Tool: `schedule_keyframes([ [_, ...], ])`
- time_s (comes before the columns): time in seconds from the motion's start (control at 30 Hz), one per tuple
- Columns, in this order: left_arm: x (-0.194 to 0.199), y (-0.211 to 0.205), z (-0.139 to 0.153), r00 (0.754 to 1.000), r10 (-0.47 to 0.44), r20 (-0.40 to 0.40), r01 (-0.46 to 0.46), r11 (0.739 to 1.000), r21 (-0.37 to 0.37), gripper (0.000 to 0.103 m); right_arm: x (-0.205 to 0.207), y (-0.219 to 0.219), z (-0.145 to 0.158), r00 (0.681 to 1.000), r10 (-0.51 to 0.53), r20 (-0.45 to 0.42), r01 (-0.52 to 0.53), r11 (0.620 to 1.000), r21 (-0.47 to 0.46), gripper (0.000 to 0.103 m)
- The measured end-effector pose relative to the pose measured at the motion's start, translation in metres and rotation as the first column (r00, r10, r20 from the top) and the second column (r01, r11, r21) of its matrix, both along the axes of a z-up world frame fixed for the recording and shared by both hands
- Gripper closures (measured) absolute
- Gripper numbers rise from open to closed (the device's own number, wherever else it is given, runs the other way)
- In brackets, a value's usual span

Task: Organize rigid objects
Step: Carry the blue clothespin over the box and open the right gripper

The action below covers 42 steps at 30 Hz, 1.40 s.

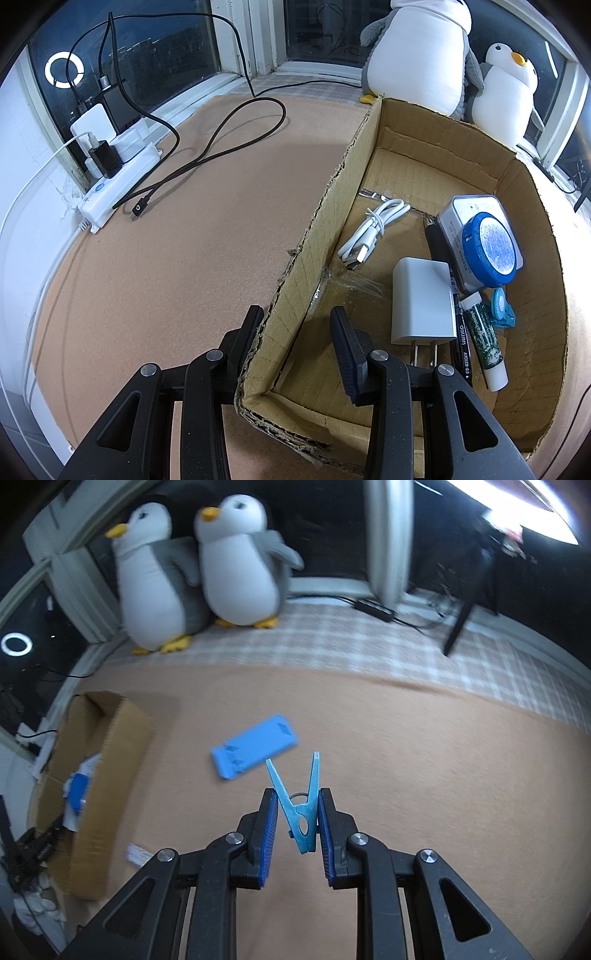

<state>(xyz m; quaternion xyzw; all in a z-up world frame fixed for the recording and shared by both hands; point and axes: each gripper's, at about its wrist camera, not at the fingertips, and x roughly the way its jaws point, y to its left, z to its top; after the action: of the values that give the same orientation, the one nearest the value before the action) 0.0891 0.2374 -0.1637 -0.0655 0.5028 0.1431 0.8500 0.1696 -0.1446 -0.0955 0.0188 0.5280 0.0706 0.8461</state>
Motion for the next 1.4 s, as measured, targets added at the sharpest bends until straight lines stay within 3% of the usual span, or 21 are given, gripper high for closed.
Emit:
schedule_keyframes([
  [0.23, 0.000, 0.000, 0.000, 1.000, 0.001, 0.003, -0.001, 1.000, -0.004, 0.062, -0.005, 0.082, 0.023, 0.990, 0.130, 0.058, -0.136, 0.986, 0.100, 0.084],
  [0.53, 0.000, 0.004, -0.002, 1.000, 0.006, 0.011, -0.006, 1.000, -0.021, 0.062, -0.005, 0.184, 0.021, 0.952, 0.298, 0.065, -0.304, 0.945, 0.119, 0.083],
  [0.83, 0.000, 0.004, -0.003, 1.000, 0.007, 0.014, -0.007, 1.000, -0.025, 0.062, 0.001, 0.235, 0.009, 0.933, 0.354, 0.055, -0.359, 0.927, 0.113, 0.083],
  [1.23, 0.000, 0.004, -0.003, 1.000, 0.007, 0.014, -0.007, 1.000, -0.025, 0.062, 0.009, 0.254, 0.001, 0.926, 0.375, 0.048, -0.378, 0.920, 0.107, 0.083],
  [1.27, -0.001, 0.004, -0.003, 1.000, 0.007, 0.014, -0.007, 1.000, -0.025, 0.062, 0.009, 0.253, 0.001, 0.925, 0.375, 0.055, -0.379, 0.919, 0.107, 0.081],
  [1.33, 0.000, 0.004, -0.003, 1.000, 0.007, 0.014, -0.006, 1.000, -0.025, 0.062, 0.010, 0.253, 0.002, 0.928, 0.367, 0.062, -0.371, 0.923, 0.104, 0.056],
  [1.37, 0.000, 0.004, -0.003, 1.000, 0.007, 0.014, -0.007, 1.000, -0.025, 0.062, 0.010, 0.251, 0.003, 0.931, 0.357, 0.072, -0.363, 0.926, 0.103, 0.035],
  [1.4, 0.000, 0.004, -0.003, 1.000, 0.007, 0.014, -0.006, 1.000, -0.024, 0.062, 0.009, 0.250, 0.005, 0.933, 0.350, 0.087, -0.358, 0.929, 0.099, 0.028],
])
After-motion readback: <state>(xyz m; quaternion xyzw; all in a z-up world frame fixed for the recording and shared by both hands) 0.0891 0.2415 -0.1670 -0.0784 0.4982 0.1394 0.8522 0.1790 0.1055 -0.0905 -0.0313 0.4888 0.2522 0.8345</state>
